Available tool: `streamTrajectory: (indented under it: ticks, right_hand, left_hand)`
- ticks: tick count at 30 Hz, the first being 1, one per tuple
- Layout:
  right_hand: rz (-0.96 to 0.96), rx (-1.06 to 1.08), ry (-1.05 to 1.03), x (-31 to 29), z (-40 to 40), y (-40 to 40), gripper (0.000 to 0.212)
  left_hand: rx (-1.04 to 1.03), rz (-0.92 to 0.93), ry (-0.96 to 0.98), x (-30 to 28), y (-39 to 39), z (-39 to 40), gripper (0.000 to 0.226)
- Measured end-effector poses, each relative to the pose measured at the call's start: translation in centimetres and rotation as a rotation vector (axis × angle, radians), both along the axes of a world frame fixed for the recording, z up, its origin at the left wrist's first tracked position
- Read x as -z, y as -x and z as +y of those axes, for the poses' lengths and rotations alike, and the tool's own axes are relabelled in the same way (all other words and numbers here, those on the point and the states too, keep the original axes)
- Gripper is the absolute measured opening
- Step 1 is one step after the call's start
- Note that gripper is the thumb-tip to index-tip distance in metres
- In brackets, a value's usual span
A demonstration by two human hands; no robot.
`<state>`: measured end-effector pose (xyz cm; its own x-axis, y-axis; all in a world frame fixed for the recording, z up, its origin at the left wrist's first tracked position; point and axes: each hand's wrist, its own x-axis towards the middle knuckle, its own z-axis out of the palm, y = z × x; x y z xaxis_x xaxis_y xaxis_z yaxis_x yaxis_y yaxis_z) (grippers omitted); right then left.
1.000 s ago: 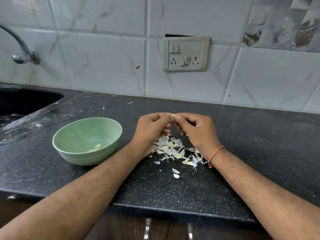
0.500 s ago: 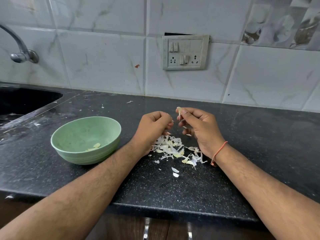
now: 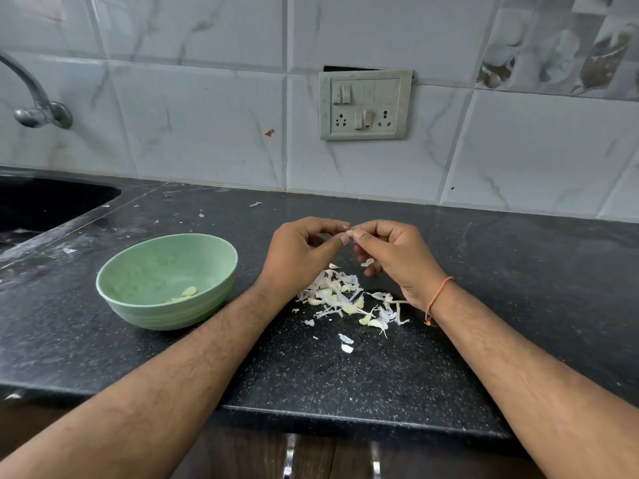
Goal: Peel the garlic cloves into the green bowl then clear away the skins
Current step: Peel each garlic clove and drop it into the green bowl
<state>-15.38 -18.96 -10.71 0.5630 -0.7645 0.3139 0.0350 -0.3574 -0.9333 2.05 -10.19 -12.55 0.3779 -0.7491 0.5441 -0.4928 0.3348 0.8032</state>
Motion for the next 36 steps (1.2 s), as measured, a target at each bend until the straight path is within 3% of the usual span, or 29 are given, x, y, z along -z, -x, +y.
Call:
streamTrajectory:
  ticks: [6,13,17,25,29,36]
  right_hand:
    - [-0.012,-0.029,0.100,-0.21,0.22,0.16,0.008]
    - [0.158,0.204,0.576,-0.03,0.03,0.31,0.010]
    - [0.217,0.216,0.696,-0.12,-0.36,0.50,0.012]
    - [0.253,0.199,0.696,-0.43,-0.38,0.79,0.012]
    - [0.212,0.166,0.527,-0.57,-0.43,0.54,0.011]
    - [0.092,0.104,0.365,-0.30,-0.60,0.24,0.013]
  left_hand:
    - [-0.006,0.031,0.025,0.10,0.00,-0.05,0.016]
    - [0.026,0.036,0.009,-0.05,0.19,0.15,0.015]
    - [0.046,0.029,-0.018,0.02,0.20,0.30,0.010]
    - [0.013,-0.029,-0.040,0.09,0.27,0.29,0.009]
    - [-0.051,-0.080,-0.065,0.05,0.42,0.31,0.009]
    - [0.121,0.225,-0.114,-0.33,0.58,0.52,0.009]
